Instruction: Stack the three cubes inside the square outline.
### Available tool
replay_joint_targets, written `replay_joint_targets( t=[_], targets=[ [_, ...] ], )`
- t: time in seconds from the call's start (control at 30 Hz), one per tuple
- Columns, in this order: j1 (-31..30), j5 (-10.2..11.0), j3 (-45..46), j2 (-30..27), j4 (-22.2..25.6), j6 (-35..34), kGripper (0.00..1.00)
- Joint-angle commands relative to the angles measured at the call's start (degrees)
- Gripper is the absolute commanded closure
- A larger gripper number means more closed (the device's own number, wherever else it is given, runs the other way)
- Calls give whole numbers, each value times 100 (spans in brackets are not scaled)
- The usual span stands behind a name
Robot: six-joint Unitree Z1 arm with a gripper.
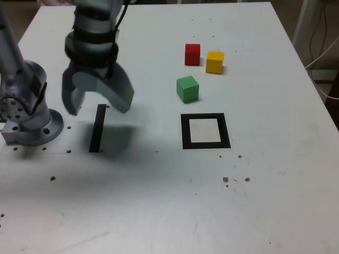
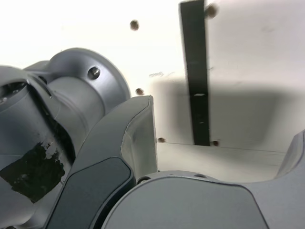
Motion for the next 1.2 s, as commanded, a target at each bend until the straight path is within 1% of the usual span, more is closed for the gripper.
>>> replay_joint_targets(
  t=[0.0, 0.5, 0.87, 1.17],
  targets=[
    [97, 54, -133, 71, 72, 79, 1],
    [989, 324, -1392, 613, 622, 968, 0],
    [1818, 534, -2371, 1525, 768, 1691, 0],
    [2395, 633, -3289, 2178, 936, 2115, 0]
  ],
)
